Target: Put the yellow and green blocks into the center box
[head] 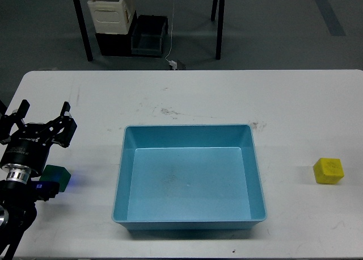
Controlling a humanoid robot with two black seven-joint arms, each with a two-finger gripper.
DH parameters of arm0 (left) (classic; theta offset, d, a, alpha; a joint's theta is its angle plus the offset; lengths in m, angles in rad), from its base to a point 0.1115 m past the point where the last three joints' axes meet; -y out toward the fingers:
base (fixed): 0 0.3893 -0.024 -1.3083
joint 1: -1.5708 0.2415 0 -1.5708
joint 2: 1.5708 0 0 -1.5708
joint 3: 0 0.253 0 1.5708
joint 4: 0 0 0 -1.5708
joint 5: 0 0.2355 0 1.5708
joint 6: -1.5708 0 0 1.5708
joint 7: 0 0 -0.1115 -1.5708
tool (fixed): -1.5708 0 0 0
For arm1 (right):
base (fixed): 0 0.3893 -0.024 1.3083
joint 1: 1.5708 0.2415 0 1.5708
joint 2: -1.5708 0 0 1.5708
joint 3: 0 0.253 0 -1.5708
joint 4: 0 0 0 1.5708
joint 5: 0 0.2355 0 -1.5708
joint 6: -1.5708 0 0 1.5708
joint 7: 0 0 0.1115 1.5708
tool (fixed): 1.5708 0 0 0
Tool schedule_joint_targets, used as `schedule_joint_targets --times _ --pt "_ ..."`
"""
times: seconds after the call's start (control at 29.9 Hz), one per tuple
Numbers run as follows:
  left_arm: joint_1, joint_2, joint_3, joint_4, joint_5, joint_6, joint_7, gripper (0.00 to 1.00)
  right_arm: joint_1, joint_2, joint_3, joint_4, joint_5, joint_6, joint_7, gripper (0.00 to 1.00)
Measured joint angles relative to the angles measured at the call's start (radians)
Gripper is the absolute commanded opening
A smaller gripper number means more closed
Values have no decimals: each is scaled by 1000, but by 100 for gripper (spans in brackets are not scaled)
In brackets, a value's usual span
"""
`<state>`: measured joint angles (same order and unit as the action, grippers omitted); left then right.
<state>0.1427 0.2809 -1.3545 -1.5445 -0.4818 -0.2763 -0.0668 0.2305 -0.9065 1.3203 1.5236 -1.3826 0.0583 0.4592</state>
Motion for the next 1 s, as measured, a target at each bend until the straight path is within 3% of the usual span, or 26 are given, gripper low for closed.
schedule_joint_targets --times 0.2,0.5,0.74,1.0 --pt "0 -1 0 4 -1 1 -6 100 298 -222 -467 -11 -228 25 29 99" --pt "0 -23 0 26 -1 2 -7 100 740 -240 -1055 -4 -641 155 30 100" --pt "0 -28 1 39 -1 2 -7 100 845 -188 -1315 -10 -796 174 30 100" --pt "0 -45 2 45 -1 2 -7 100 851 -90 -1402 -112 -799 178 29 99"
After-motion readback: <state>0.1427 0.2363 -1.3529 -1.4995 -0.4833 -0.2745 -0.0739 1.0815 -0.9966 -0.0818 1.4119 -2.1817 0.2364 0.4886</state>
